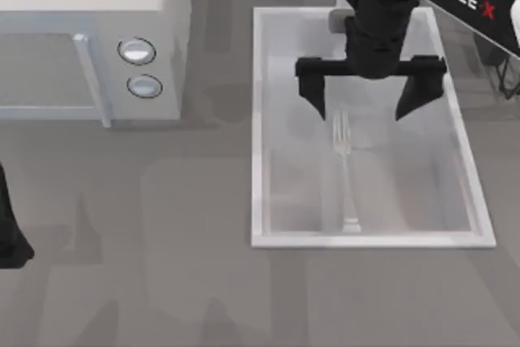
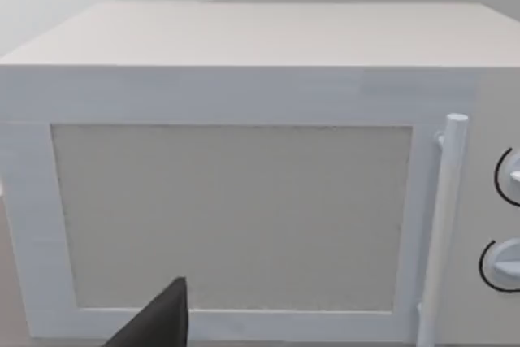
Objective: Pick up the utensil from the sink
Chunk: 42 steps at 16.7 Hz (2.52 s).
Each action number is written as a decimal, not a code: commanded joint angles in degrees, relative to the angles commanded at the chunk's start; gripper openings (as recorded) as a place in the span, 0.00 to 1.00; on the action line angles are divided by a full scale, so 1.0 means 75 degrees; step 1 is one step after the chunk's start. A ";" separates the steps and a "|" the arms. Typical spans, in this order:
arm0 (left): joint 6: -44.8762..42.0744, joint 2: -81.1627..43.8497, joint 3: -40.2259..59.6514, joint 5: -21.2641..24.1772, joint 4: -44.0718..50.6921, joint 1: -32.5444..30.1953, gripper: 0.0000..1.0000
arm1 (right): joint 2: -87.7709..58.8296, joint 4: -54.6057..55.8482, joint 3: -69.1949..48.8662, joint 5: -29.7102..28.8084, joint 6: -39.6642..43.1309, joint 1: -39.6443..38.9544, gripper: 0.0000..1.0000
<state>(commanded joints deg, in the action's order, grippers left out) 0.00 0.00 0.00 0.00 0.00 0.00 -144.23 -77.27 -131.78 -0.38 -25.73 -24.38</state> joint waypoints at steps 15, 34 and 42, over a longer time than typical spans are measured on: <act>0.0000 0.0000 0.0000 0.0000 0.0000 0.0000 1.00 | -0.0991 0.2637 0.1503 -0.0013 -0.0019 -0.0005 1.00; 0.0000 0.0000 0.0000 0.0000 0.0000 0.0000 1.00 | -0.1353 0.3367 0.2050 -0.0018 -0.0029 -0.0022 0.10; 0.0000 0.0000 0.0000 0.0000 0.0000 0.0000 1.00 | -0.1353 0.3367 0.2050 -0.0018 -0.0029 -0.0022 0.00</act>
<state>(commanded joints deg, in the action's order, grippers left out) 0.00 0.00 0.00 0.00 0.00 0.00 -154.38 -52.02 -116.40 -0.52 -25.94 -24.55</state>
